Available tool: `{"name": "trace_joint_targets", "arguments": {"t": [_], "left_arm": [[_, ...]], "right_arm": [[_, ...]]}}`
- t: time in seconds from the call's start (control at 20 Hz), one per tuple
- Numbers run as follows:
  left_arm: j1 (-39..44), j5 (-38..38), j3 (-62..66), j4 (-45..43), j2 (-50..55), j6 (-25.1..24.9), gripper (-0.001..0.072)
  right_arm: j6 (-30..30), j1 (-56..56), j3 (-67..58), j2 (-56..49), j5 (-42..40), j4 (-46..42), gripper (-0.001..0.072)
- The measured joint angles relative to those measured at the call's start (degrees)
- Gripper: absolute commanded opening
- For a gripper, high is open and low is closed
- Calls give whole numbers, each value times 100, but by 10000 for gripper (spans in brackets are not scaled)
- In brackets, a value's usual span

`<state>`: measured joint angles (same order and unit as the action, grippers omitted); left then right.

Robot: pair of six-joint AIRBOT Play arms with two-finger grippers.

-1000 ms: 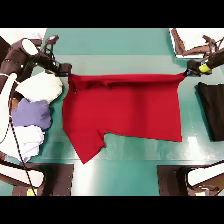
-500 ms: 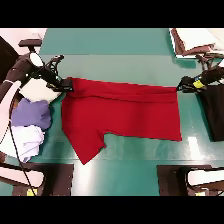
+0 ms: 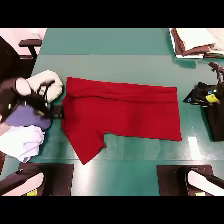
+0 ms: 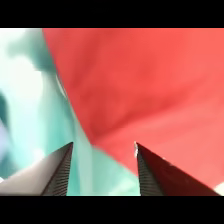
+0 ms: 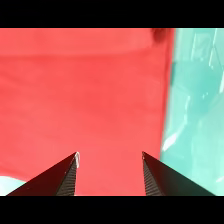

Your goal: Fold the shirts.

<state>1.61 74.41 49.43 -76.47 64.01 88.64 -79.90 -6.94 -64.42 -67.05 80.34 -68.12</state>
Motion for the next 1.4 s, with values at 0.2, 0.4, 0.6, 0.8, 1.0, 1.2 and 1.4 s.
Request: {"name": "trace_joint_targets", "arguments": {"t": [0.2,0.4,0.6,0.8,1.0,1.2,1.4], "left_arm": [[2,-205,-1287,592,-549,94,471],[0,-682,-1930,1318,-704,-13,470],[4,-962,-2135,1641,-741,-125,50],[7,-994,-2063,1792,-824,-221,29],[7,-793,-1906,1790,-1340,-284,29],[7,-625,-1860,1797,-1683,-304,30],[7,-560,-1847,1810,-1781,-315,30]], "right_arm": [[9,0,468,468,-264,424,451],[11,0,612,616,-415,697,451],[11,0,649,656,-463,804,451],[11,-120,691,680,-280,785,452],[11,-741,1368,935,96,271,456],[39,-1709,2579,1086,177,-50,454],[160,-2028,3344,828,-146,205,431]]}}
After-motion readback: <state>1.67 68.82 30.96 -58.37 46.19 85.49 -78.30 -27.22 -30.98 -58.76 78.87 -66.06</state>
